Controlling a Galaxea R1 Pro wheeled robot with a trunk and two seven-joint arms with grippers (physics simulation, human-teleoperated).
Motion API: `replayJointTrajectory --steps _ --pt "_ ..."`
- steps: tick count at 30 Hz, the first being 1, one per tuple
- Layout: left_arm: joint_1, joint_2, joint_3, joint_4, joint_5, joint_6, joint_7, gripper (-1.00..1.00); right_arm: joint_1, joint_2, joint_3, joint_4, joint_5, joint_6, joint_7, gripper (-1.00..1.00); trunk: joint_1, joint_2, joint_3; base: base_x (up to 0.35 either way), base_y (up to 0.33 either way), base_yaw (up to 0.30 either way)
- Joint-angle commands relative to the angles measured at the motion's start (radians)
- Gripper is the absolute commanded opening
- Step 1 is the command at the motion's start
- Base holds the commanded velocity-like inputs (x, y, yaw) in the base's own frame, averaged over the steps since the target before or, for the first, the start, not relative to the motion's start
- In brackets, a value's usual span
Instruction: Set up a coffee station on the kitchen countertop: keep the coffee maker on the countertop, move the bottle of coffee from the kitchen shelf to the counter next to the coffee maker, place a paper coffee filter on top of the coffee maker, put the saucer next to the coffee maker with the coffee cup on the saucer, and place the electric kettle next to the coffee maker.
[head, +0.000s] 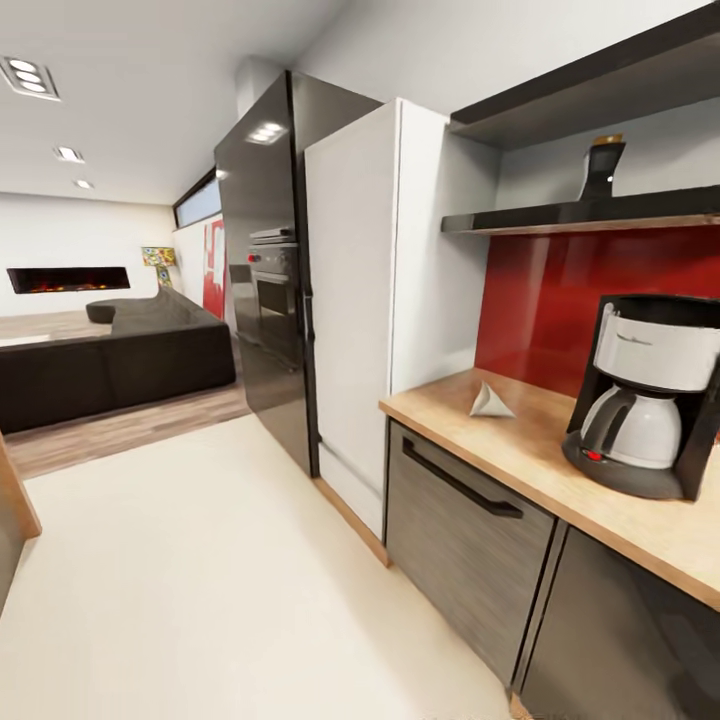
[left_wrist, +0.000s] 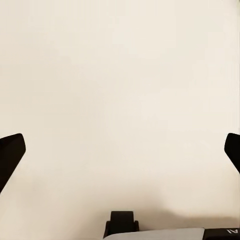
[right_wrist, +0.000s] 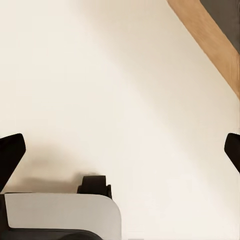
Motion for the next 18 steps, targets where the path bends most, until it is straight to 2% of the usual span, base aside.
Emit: replayJointTrajectory --steps 1,6,18 --pt "0.000 0.000 -0.001 -0.001 -0.001 -0.001 0.000 1.00 -0.001 0.000 0.000 0.001 -0.001 -0.003 0.000 1.00 0.000 0.000 -0.001 0.002 0.001 -0.259" --pt "0.000 0.000 -0.002 -0.001 -0.001 -0.001 0.000 1.00 -0.001 0.000 0.000 0.001 -0.001 -0.004 -0.001 1.00 0.000 0.000 -0.001 0.073 0.064 -0.167" --pt "0.000 0.000 -0.003 -0.001 -0.001 0.000 0.000 1.00 -0.001 0.000 0.000 0.001 -0.001 -0.004 -0.002 1.00 0.000 0.000 -0.001 0.242 0.211 -0.016"
